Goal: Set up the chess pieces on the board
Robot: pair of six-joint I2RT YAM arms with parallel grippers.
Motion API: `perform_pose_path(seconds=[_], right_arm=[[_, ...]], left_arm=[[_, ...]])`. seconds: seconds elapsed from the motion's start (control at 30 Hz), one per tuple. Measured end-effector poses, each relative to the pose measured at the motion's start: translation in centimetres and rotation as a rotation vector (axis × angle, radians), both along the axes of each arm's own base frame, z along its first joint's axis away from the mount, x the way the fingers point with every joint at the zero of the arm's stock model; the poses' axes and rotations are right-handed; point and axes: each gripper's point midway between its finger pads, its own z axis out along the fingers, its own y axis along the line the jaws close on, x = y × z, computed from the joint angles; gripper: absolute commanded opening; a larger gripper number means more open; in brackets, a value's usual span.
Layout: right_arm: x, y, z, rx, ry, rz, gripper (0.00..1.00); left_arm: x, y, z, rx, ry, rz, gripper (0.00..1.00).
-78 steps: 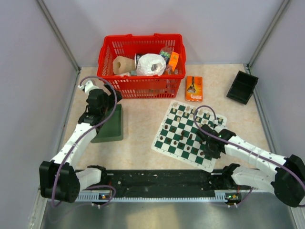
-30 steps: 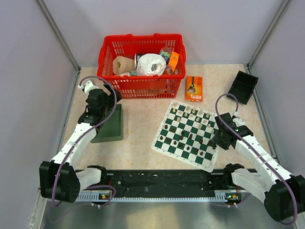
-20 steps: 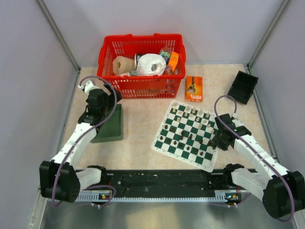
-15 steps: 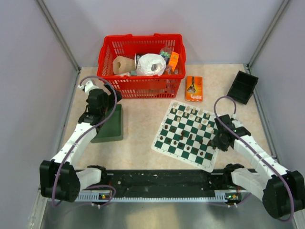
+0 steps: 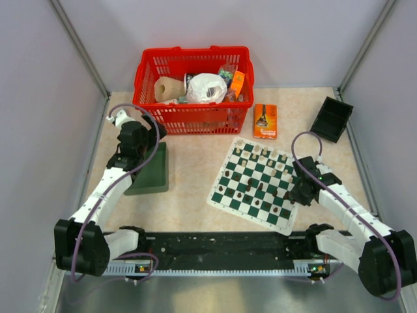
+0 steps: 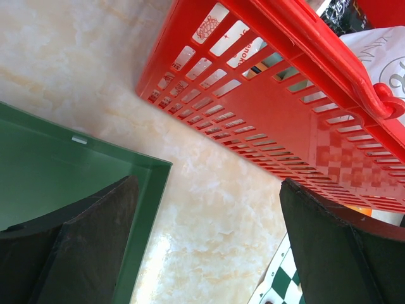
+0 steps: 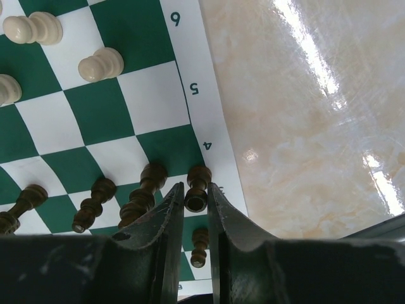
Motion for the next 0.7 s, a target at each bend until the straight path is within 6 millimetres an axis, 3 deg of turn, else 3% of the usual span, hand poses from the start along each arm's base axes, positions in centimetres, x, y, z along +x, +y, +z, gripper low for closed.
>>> perform_pose_path(seconds=[0.43, 0.7], right_arm=[[-0.3, 0.0, 0.6, 0.006, -0.016, 0.007, 0.09], [-1.1, 0.0, 2.7, 0.021, -0.047, 0.011, 0.04]], left_arm=[[0.0, -0.1, 0.1, -0.004, -0.002, -0.003, 0.99], [0.1, -0.4, 0.1, -0.014, -0.004, -0.015, 0.99]])
